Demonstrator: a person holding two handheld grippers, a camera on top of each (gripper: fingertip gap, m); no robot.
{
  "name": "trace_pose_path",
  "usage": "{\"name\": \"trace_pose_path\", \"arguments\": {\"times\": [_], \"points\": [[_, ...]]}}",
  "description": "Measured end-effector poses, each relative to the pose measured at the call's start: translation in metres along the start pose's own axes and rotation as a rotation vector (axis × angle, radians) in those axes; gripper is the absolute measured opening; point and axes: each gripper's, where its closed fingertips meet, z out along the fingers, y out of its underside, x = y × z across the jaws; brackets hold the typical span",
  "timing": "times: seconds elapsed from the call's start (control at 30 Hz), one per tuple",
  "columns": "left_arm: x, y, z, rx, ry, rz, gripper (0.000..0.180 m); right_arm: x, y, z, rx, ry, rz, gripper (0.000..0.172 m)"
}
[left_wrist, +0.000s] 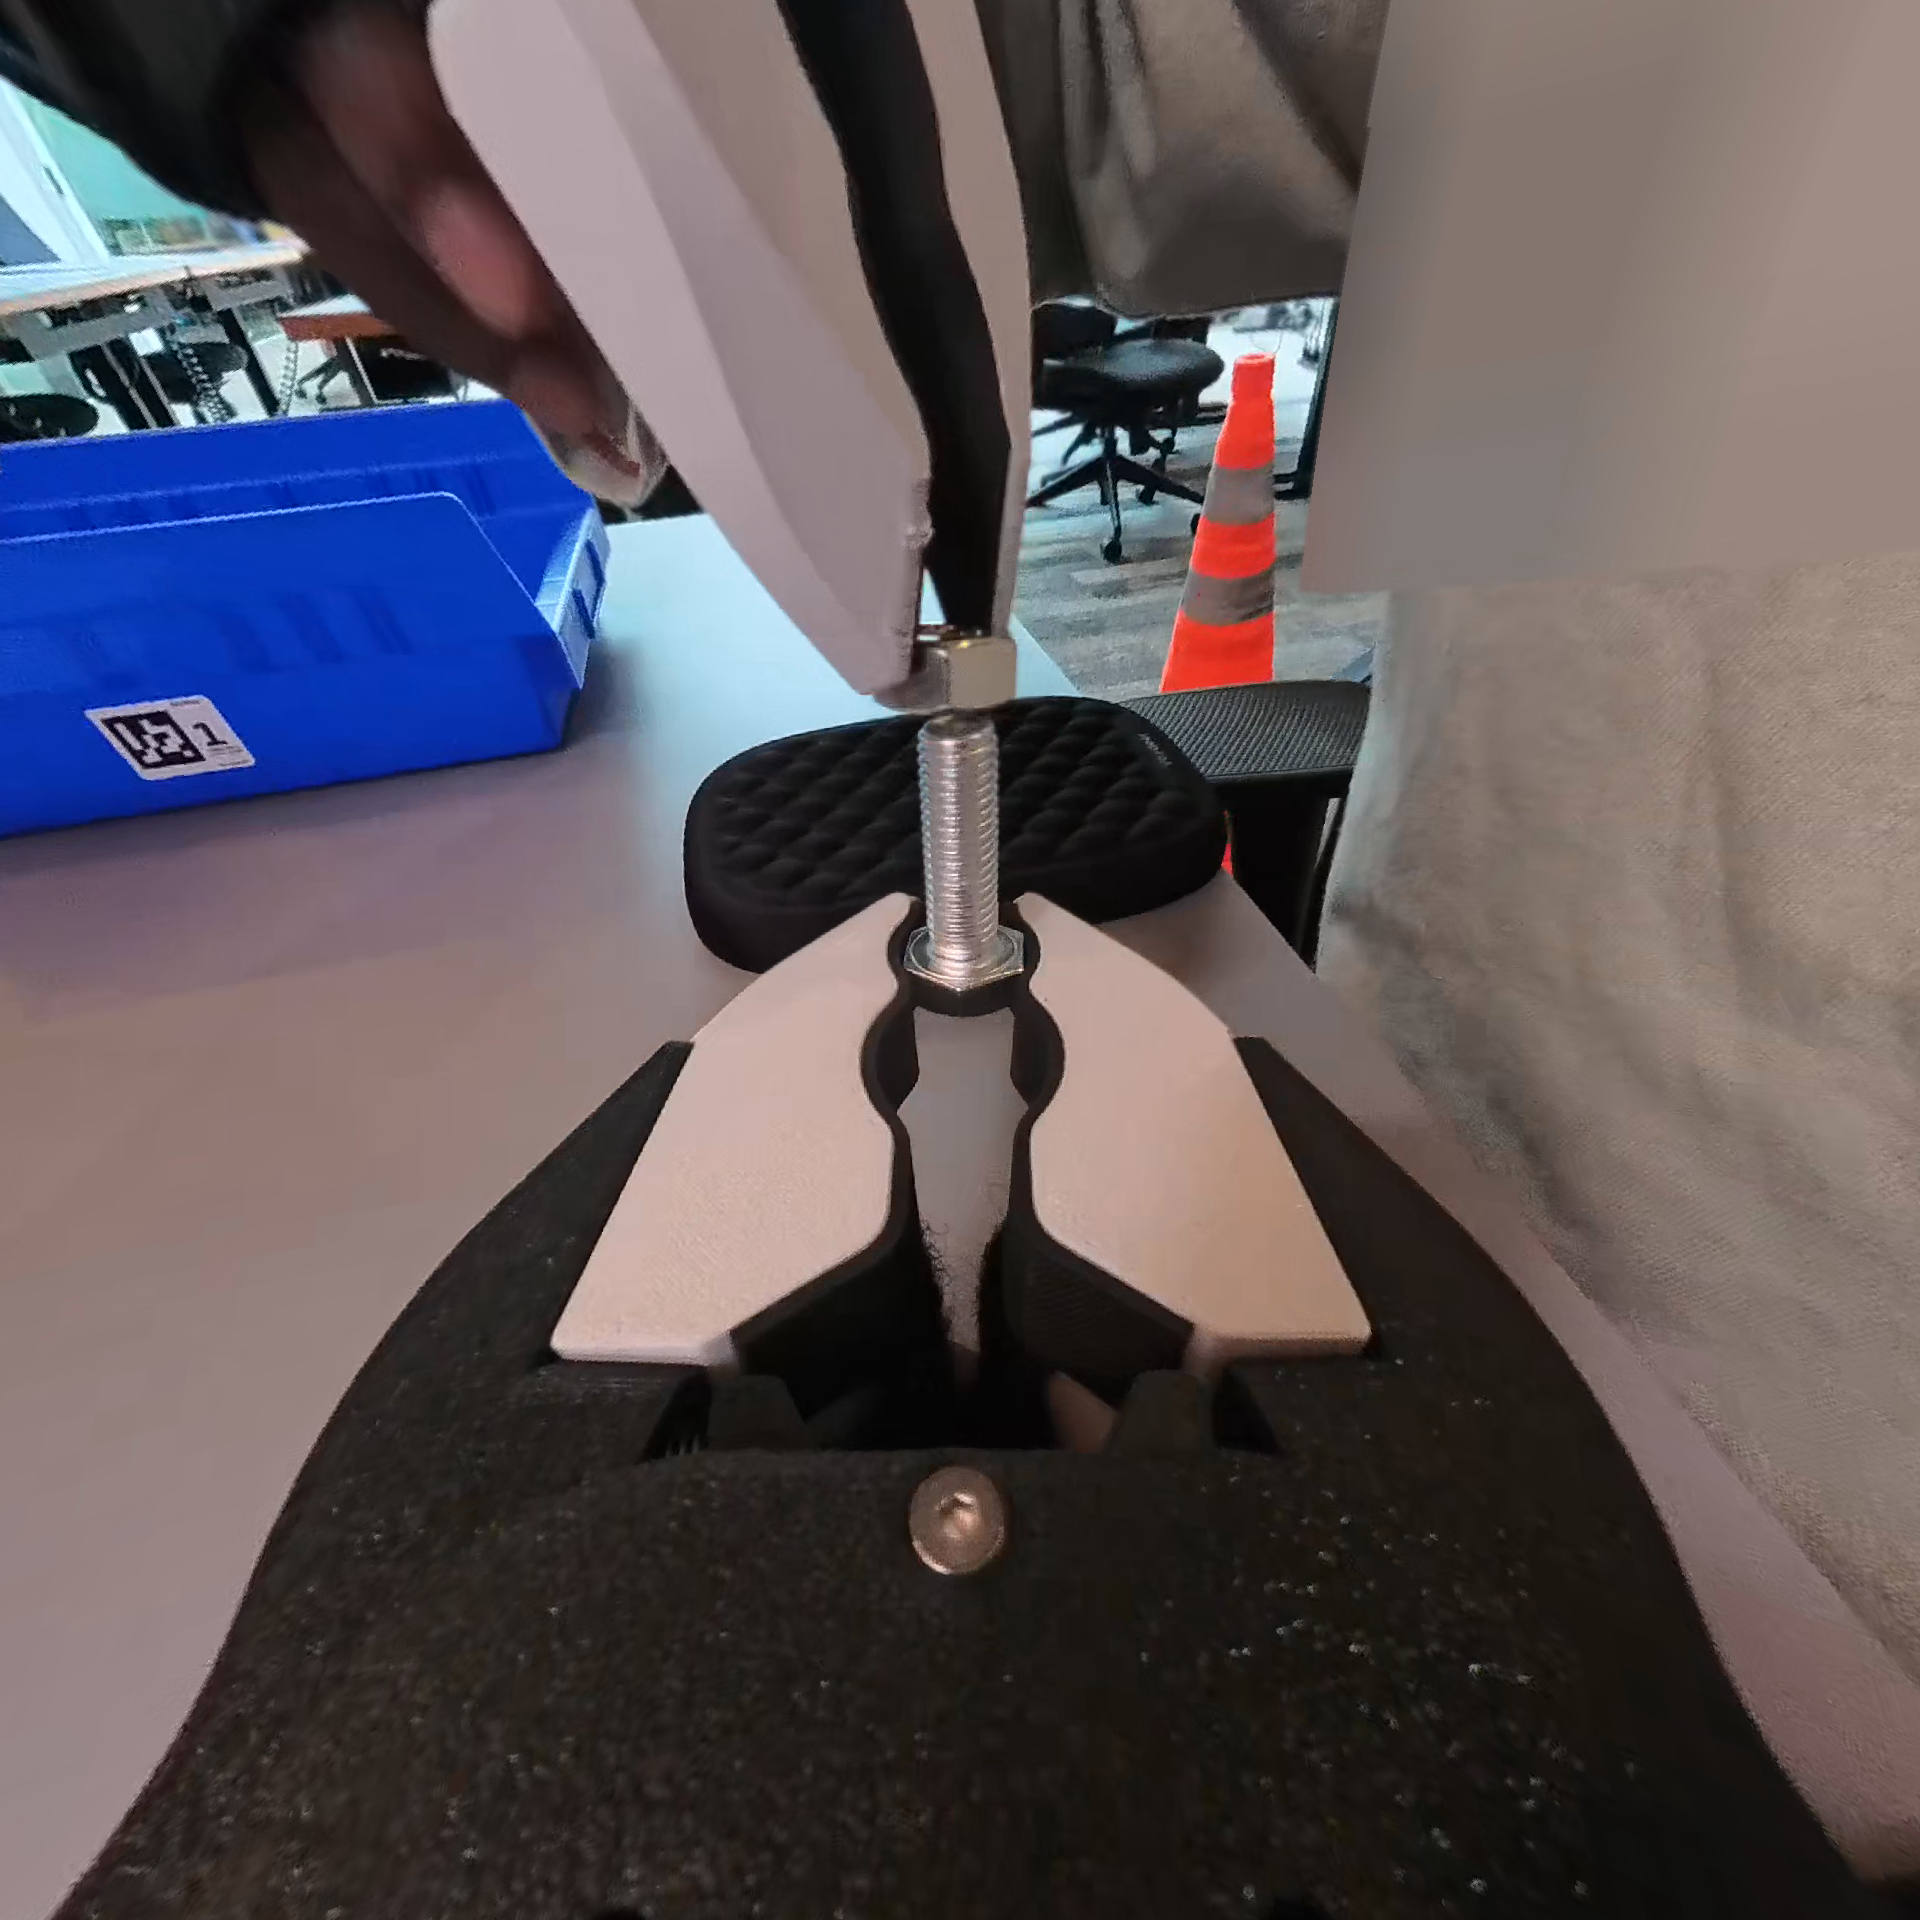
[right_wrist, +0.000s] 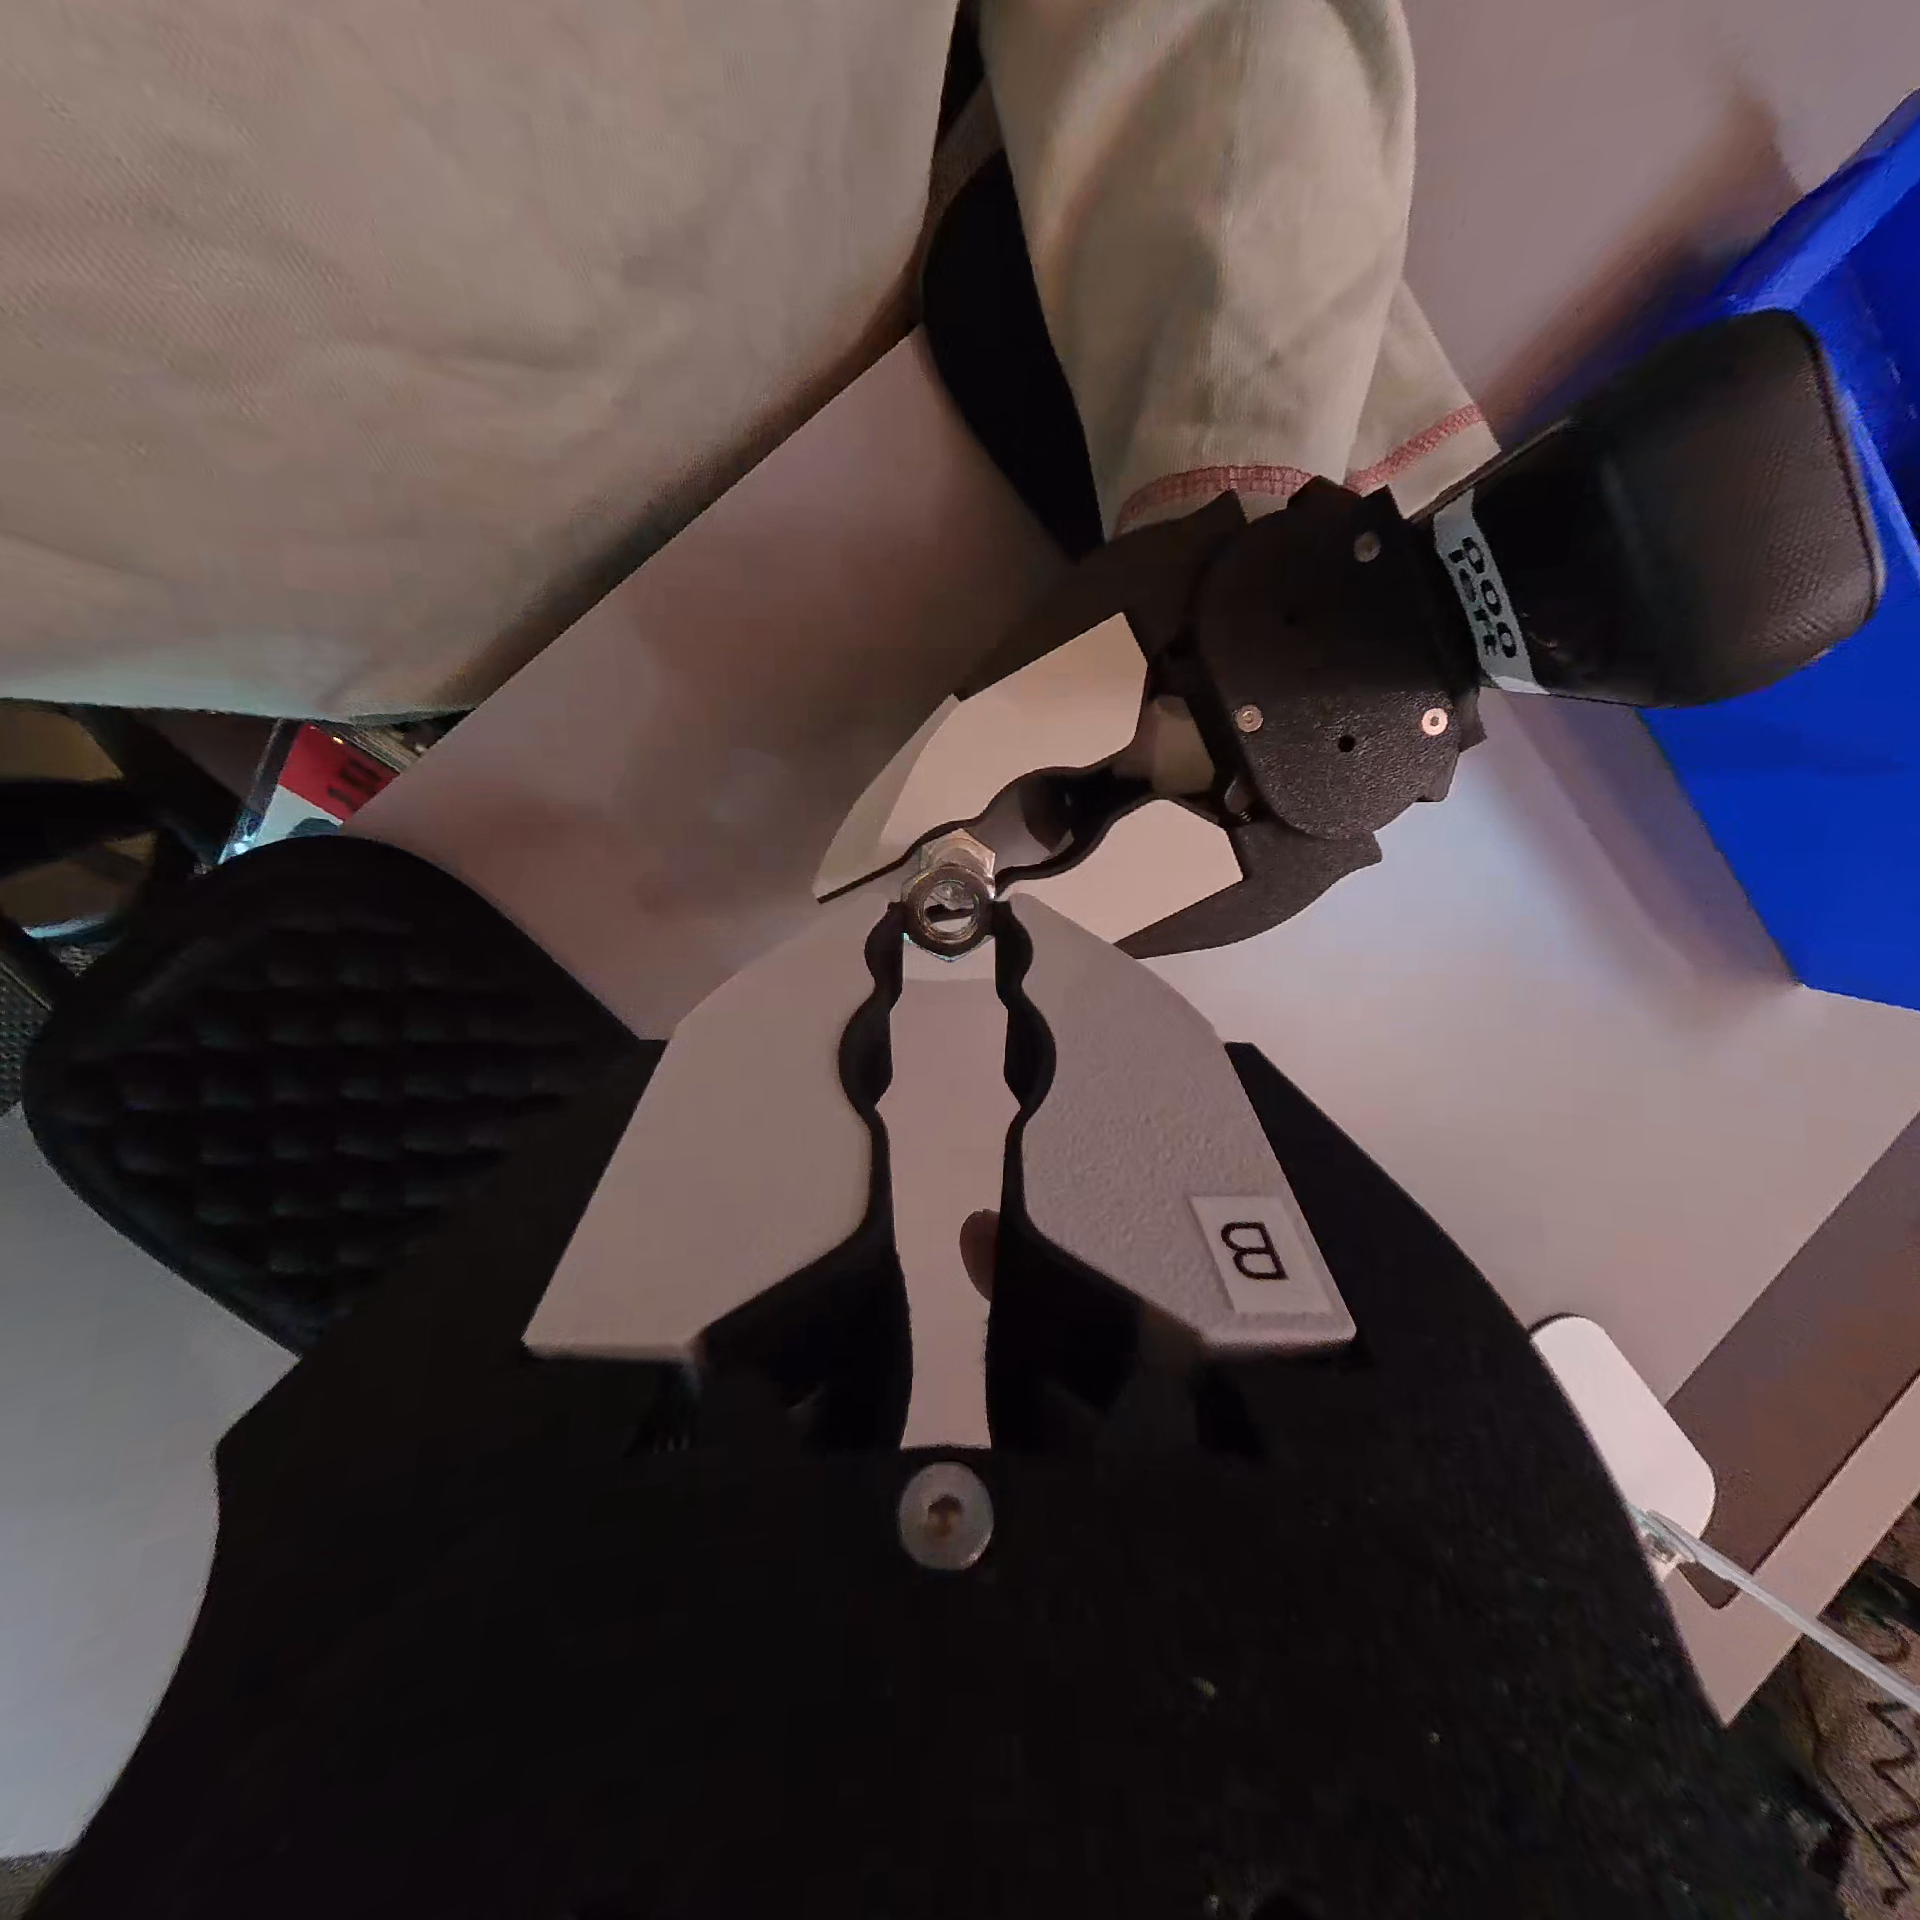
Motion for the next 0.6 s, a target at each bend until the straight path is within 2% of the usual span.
{"name": "trace_pose_path", "arguments": {"times": [0.13,0.47,0.6], "points": [[-0.0007,-0.0033,-0.003,0.031,0.007,-0.016,0.013,0.004,-0.0043,0.0011,-0.008,-0.067,-0.017,0.017],[0.0,0.001,0.0002,-0.006,0.006,-0.01,0.013,0.0026,-0.001,0.0062,-0.089,-0.21,-0.068,0.017],[-0.0079,-0.0011,-0.0025,0.018,-0.041,-0.042,0.013,0.0096,0.0035,0.0034,-0.099,-0.153,0.021,0.017]]}}
